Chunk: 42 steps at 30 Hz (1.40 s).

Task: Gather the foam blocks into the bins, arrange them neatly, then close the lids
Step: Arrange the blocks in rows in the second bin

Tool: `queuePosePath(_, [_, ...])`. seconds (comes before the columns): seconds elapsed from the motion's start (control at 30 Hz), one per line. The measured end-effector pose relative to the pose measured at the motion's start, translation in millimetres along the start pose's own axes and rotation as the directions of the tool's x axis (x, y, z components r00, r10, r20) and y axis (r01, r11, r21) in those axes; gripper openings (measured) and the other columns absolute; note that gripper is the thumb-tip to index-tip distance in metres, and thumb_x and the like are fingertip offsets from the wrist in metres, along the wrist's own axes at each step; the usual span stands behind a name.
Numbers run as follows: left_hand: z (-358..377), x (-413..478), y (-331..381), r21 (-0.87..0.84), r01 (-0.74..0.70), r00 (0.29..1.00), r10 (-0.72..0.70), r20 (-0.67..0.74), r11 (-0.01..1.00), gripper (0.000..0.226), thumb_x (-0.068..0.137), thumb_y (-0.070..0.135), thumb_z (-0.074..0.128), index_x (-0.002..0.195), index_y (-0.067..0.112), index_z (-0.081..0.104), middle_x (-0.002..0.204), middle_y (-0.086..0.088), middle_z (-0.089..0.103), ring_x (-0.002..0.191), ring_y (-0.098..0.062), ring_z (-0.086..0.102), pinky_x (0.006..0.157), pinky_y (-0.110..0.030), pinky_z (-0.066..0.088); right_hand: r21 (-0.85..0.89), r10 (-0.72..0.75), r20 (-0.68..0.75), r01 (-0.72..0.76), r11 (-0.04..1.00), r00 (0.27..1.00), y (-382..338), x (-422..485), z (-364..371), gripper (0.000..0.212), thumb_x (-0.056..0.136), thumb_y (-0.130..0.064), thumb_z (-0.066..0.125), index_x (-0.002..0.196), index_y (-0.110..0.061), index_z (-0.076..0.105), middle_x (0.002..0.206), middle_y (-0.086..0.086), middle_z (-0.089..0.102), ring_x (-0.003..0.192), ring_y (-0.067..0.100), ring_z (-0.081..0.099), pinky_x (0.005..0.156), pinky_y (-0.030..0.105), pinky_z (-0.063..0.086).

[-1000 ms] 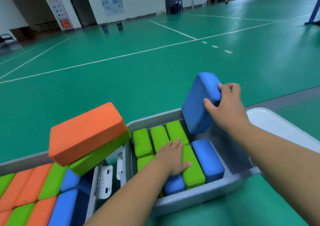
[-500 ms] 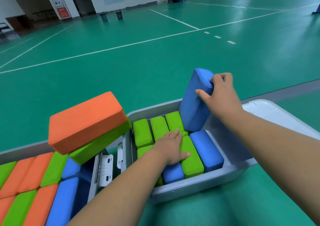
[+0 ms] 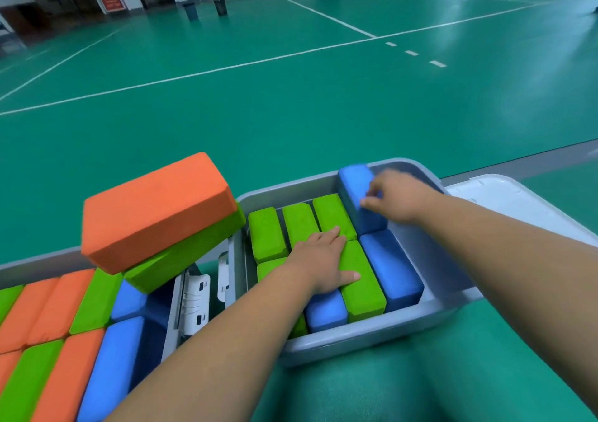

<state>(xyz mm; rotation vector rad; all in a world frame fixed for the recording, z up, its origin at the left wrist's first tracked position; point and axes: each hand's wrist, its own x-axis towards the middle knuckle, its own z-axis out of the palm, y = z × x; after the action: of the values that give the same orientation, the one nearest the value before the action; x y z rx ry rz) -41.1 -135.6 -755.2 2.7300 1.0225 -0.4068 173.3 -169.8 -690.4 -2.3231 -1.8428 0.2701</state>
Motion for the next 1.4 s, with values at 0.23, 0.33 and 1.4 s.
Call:
queuePosePath(0.23, [-0.6, -4.9, -4.7, -0.014, -0.007, 1.0, 0.007, -0.01, 1.0, 0.095, 0.094, 0.074, 0.05, 0.166, 0.025, 0.013, 0.174, 0.006, -0.001, 0.159, -0.025, 0.009, 0.126, -0.051, 0.02, -0.253, 0.129, 0.455, -0.011, 0.967, 0.881, -4.0, 2.4, 30.0, 0.074, 0.095, -0.006, 0.038, 0.164, -0.026, 0.02, 0.173, -0.001, 0.01, 0.139, 0.035, 0.047, 0.108, 0.046, 0.044])
queuePosePath(0.33, [-2.4, -7.4, -6.1, -0.031, -0.008, 1.0, 0.008, 0.001, 0.999, 0.095, 0.095, 0.071, 0.053, 0.166, 0.023, 0.013, 0.174, 0.004, -0.001, 0.159, -0.024, 0.008, 0.127, -0.048, 0.019, -0.333, 0.14, 0.494, 0.038, 0.942, 0.858, -8.2, 1.4, 33.8, 0.078, 0.095, -0.002, 0.037, 0.165, -0.028, 0.015, 0.172, -0.008, -0.009, 0.142, 0.035, 0.044, 0.107, 0.047, 0.045])
queuePosePath(1.4, [-68.4, -186.0, -189.2, 0.103, 0.583, 0.697, -0.43, -0.574, 0.806, 0.107, 0.076, 0.055, 0.08, 0.16, 0.029, 0.019, 0.167, 0.0, 0.028, 0.15, -0.032, 0.032, 0.118, -0.052, 0.03, 0.533, -0.096, -0.184, 0.181, 0.826, 0.978, -241.7, 14.7, 22.4, 0.054, 0.101, -0.059, 0.045, 0.135, -0.021, 0.066, 0.132, 0.002, 0.068, 0.125, 0.022, 0.059, 0.103, 0.034, 0.044])
